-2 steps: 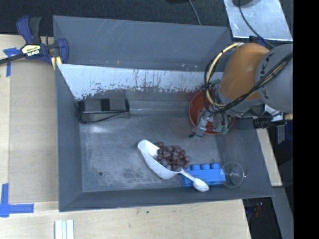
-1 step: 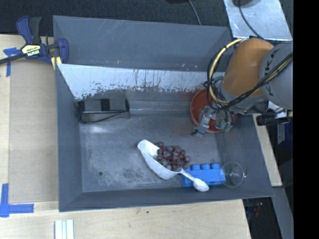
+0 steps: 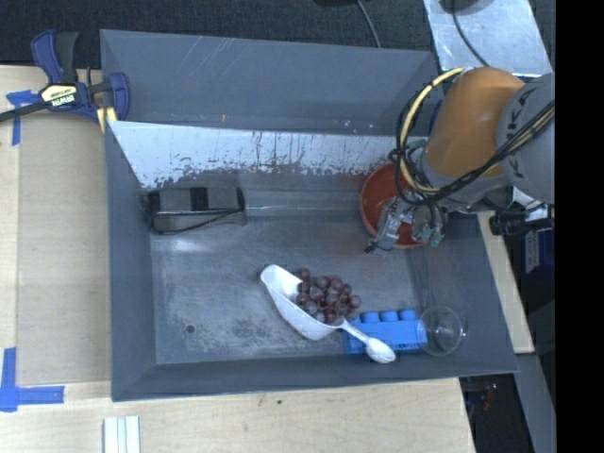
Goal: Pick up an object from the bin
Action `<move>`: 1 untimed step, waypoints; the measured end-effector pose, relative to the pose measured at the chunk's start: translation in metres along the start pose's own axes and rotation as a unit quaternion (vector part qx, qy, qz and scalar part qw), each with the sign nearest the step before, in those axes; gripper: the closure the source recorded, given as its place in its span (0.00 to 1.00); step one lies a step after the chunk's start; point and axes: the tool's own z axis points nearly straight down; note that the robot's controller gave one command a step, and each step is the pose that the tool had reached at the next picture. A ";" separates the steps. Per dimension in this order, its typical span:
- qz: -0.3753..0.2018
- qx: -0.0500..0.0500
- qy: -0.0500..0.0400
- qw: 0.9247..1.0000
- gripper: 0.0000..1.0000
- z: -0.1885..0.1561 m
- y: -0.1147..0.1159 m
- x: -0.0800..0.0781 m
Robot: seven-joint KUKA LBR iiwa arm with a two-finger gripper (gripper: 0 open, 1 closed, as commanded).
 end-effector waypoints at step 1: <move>0.000 0.001 0.003 1.000 1.00 -0.024 -0.001 0.002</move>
Offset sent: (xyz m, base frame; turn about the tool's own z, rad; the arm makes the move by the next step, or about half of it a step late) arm -0.0015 0.0000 0.0643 -0.0007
